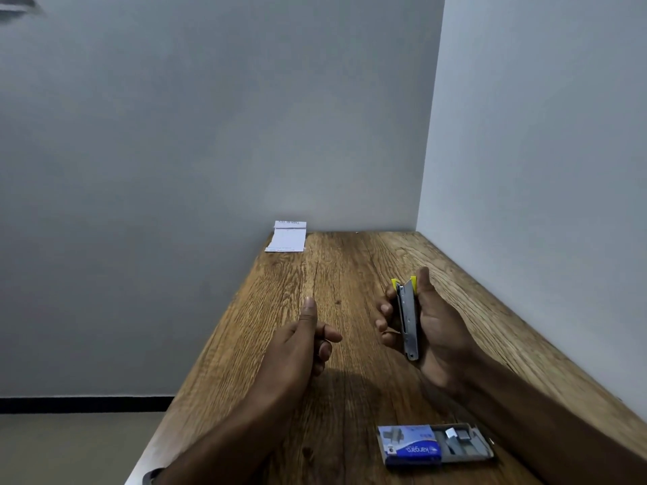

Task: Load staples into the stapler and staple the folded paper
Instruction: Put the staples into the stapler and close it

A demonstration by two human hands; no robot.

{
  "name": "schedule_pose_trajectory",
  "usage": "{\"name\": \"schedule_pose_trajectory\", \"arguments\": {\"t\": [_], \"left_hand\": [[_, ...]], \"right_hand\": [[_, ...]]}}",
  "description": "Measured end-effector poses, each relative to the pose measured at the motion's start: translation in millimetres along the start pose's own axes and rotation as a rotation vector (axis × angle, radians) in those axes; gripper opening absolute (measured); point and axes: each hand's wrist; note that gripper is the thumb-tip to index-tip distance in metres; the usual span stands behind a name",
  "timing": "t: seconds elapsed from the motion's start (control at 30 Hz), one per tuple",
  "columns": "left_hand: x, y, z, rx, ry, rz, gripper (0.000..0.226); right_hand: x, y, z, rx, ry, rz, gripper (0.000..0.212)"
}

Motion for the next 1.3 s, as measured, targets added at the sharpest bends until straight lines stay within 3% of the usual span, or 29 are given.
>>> {"name": "schedule_pose_trajectory", "arguments": {"t": [0.37, 0.43, 0.5, 0.57, 0.63, 0.7, 0.83, 1.03, 1.3], "left_hand": [[0, 2, -3, -0.011, 0.015, 0.007, 0.068], [0, 3, -3, -0.024, 0.011, 0.021, 0.070], [-1, 2, -2, -0.032, -0.002, 0.035, 0.072], [-2, 2, -2, -0.037, -0.007, 0.046, 0.073], [-3, 3, -2, -0.040, -0.014, 0.053, 0.073], [-3, 4, -3, -0.044, -0.018, 0.057, 0.074], [-3, 4, -3, -0.040, -0.012, 0.057, 0.074], [-2, 5, -4, -0.042, -0.012, 0.056, 0.072], [-3, 4, -8, -0.031, -0.002, 0.047, 0.072]], "right_hand": [[-3, -3, -4, 0.041, -0.002, -0.187, 0.084], [-7, -6, -4, -0.004, -0.284, -0.101, 0.084], [-9, -12, -8, -0.137, -0.855, 0.023, 0.075], [-12, -17, -13, -0.232, -1.354, 0.095, 0.052], [-18, -22, -17, -0.208, -1.547, 0.095, 0.033], [-21, -28, -16, -0.216, -1.659, 0.056, 0.029], [-24, -32, -3, -0.210, -1.702, 0.068, 0.050], [-26, -32, 2, -0.111, -1.735, 0.079, 0.059], [-28, -32, 9, -0.147, -1.839, 0.084, 0.071]]}}
Point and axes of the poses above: each hand's wrist, its own y-axis towards the middle knuckle, its own x-axis out of the palm, z = x × y, and after that the axes turned 13 degrees about x, right-handed
